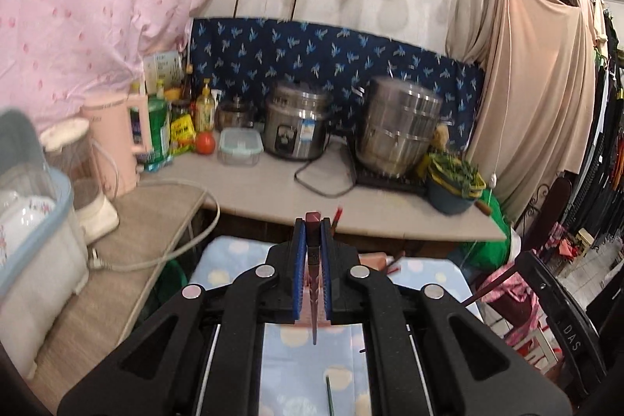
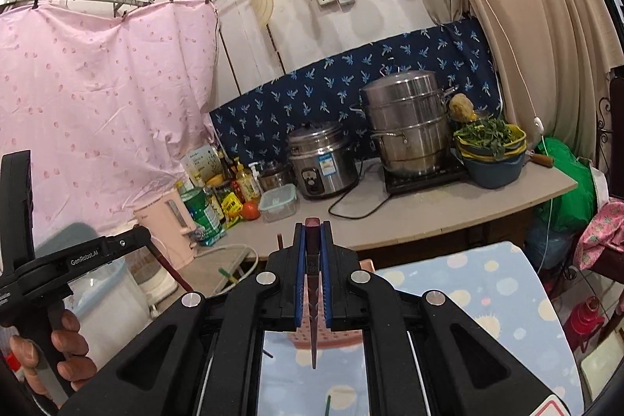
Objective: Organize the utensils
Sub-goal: 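Carry both dark red chopsticks up and lower them into the pink basket, then open both tools to release the dark red chopsticks into the basket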
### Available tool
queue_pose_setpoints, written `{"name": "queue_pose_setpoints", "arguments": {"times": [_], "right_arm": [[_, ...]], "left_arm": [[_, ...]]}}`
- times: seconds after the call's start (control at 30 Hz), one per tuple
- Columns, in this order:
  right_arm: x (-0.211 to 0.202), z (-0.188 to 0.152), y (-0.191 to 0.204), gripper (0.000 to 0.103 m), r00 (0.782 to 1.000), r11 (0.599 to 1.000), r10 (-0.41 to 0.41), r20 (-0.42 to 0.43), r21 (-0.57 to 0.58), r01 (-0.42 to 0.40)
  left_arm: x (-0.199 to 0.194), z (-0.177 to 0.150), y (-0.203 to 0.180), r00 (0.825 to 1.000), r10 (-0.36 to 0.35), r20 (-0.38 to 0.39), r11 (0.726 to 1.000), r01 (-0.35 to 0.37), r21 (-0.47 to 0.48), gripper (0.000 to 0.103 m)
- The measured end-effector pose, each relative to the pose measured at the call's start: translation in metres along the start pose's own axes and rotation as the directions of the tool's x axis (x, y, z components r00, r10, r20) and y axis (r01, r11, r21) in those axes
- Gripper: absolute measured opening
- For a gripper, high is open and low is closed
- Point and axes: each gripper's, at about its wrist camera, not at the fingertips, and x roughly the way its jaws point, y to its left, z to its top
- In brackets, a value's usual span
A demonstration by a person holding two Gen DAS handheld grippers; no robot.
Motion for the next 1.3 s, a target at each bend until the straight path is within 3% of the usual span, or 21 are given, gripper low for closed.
{"name": "queue_pose_setpoints", "arguments": {"times": [0.2,0.37,0.73,1.13,1.17,1.23,1.27,1.3], "right_arm": [[0.046,0.033,0.005,0.007,0.999,0.999,0.015,0.041,0.037,-0.017],[0.079,0.031,0.005,0.007,1.000,0.999,-0.001,0.031,0.040,0.000],[0.126,-0.005,-0.012,0.007,0.998,0.999,-0.033,-0.061,0.037,0.036],[0.132,-0.036,-0.017,0.008,0.990,0.998,-0.054,-0.132,0.021,0.057],[0.130,-0.036,-0.017,0.008,0.990,0.998,-0.058,-0.128,0.019,0.061],[0.127,-0.036,-0.017,0.011,0.989,0.998,-0.058,-0.133,0.018,0.061],[0.126,-0.036,-0.017,0.011,0.989,0.998,-0.056,-0.135,0.018,0.059],[0.123,-0.036,-0.016,0.011,0.989,0.998,-0.055,-0.135,0.018,0.058]], "left_arm": [[0.020,0.041,-0.007,0.997,0.018,0.070,1.000,-0.018,0.009,0.007],[0.046,0.052,-0.007,0.996,0.035,0.085,0.999,-0.037,0.024,0.007],[0.113,0.018,0.007,0.999,0.048,-0.008,0.999,-0.047,0.017,0.007],[0.127,-0.010,0.013,0.996,0.067,-0.057,0.998,-0.066,0.016,0.008],[0.125,-0.011,0.012,0.996,0.066,-0.058,0.998,-0.065,0.022,0.009],[0.123,-0.013,0.011,0.995,0.074,-0.061,0.997,-0.073,0.026,0.025],[0.120,-0.015,0.011,0.995,0.084,-0.057,0.996,-0.083,0.024,0.043],[0.117,-0.016,0.010,0.995,0.089,-0.046,0.996,-0.088,0.023,0.050]]}}
